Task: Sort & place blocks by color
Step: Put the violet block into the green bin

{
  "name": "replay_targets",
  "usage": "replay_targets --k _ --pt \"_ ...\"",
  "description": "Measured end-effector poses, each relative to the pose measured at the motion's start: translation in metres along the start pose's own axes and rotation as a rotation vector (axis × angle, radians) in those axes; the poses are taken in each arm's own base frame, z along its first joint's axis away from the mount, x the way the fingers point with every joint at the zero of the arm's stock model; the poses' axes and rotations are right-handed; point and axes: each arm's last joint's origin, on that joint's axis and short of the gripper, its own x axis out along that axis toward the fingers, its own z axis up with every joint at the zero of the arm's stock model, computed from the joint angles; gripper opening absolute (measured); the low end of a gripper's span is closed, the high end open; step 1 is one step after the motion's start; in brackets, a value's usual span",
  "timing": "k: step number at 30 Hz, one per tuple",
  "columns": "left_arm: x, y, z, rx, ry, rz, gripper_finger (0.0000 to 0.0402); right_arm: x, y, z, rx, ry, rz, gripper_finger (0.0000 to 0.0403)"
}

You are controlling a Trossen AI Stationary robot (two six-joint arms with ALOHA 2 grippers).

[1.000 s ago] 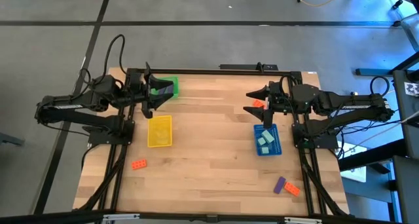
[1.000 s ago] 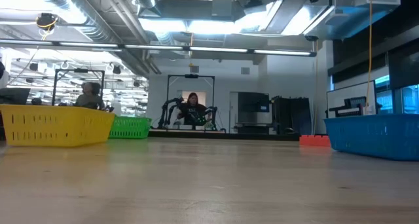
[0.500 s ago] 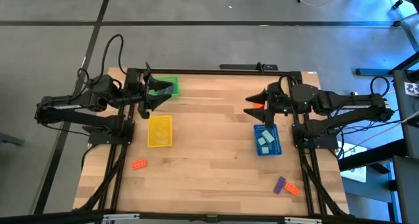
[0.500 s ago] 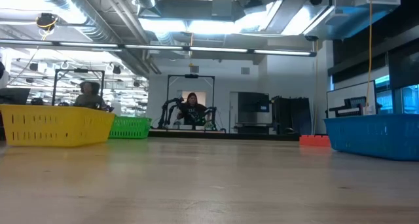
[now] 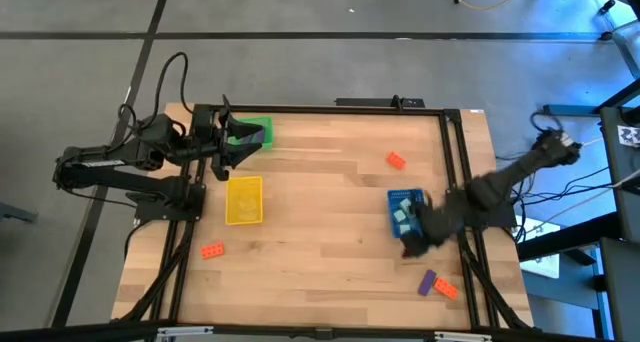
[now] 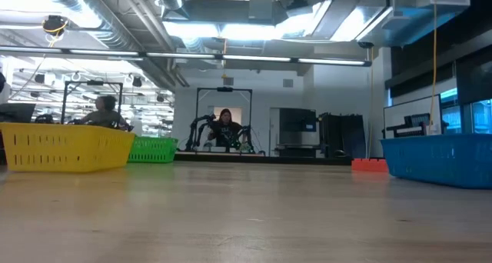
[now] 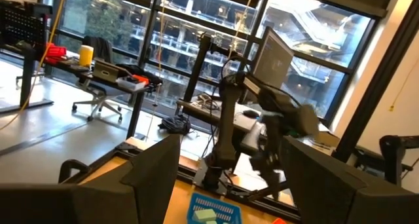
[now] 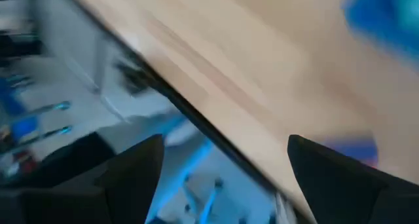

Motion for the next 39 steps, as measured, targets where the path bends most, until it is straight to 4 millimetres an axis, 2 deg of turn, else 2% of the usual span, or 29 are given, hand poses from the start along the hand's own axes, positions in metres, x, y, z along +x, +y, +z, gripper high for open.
replay_targets --k 4,8,12,16,22,26,35,39 --pt "0.0 0.0 0.0 0.0 -0.001 0.002 0.0255 0.034 -0.006 -0.032 0.215 0.041 -0.194 0.0326" --pt "0.0 0.0 0.0 0.0 -0.003 0.001 0.0255 0.067 -0.018 -0.052 0.367 -0.013 -0.379 0.0326" --pt "-0.001 0.0 0.001 0.0 -0.005 0.001 0.0255 0.097 -0.026 -0.057 0.43 -0.024 -0.528 0.0326" --pt "-0.001 0.0 0.001 -0.001 -0.01 -0.001 0.0255 0.118 -0.028 -0.058 0.452 -0.024 -0.576 0.0326" --pt "-0.001 0.0 0.001 -0.001 -0.01 -0.001 0.0255 0.144 -0.025 -0.061 0.484 0.048 -0.559 0.0326" --pt "-0.001 0.0 0.002 -0.001 -0.019 -0.003 0.0255 0.158 -0.029 -0.061 0.488 0.034 -0.585 0.0326" --pt "-0.001 -0.002 0.008 -0.002 -0.077 -0.022 0.0255 0.167 -0.038 -0.058 0.497 -0.011 -0.639 0.0326" --pt "-0.001 -0.003 0.01 -0.005 -0.097 -0.028 0.0255 0.17 -0.044 -0.051 0.52 -0.027 -0.635 0.0326"
